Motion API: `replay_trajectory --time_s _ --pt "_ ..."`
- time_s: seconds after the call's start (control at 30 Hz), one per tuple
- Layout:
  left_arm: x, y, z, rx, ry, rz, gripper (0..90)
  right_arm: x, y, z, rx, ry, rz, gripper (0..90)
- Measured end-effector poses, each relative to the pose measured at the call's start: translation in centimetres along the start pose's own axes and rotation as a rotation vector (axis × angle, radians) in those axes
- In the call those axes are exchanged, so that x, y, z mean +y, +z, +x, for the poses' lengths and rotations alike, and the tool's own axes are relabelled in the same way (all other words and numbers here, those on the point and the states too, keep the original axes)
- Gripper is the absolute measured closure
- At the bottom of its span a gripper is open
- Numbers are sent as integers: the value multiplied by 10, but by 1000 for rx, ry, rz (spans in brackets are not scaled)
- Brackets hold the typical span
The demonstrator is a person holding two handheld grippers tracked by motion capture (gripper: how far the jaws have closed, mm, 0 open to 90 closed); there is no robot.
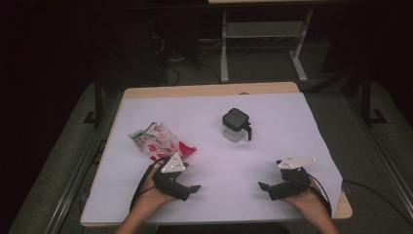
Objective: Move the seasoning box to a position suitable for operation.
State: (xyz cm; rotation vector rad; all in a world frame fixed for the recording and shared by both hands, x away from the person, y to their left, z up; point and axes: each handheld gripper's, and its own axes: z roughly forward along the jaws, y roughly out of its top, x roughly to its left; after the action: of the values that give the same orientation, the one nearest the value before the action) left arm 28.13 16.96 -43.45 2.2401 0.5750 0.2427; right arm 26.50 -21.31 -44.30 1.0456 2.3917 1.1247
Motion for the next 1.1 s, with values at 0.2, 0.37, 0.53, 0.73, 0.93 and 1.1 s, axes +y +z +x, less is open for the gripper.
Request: replay_trajectory --time_s 0.2,0.37,0.53,0.73,0.93,1.1 --pt "-1 1 -2 -11 -14 -6 122 2 3 1 11 -7 24 0" --pt "-3 2 -2 -27 -28 -17 122 7 3 -1 -5 6 28 0" --pt "-3 1 0 -32 -36 -25 122 25 8 -6 -12 21 26 0" --pt "-4 1 1 -35 -44 -34 122 39 9 -11 -14 20 18 0" --pt "-4 3 1 -39 -37 -28 122 53 7 -14 -27 0 37 0" --pt "-5 3 1 -45 -43 -16 127 66 5 -18 -45 -15 41 0"
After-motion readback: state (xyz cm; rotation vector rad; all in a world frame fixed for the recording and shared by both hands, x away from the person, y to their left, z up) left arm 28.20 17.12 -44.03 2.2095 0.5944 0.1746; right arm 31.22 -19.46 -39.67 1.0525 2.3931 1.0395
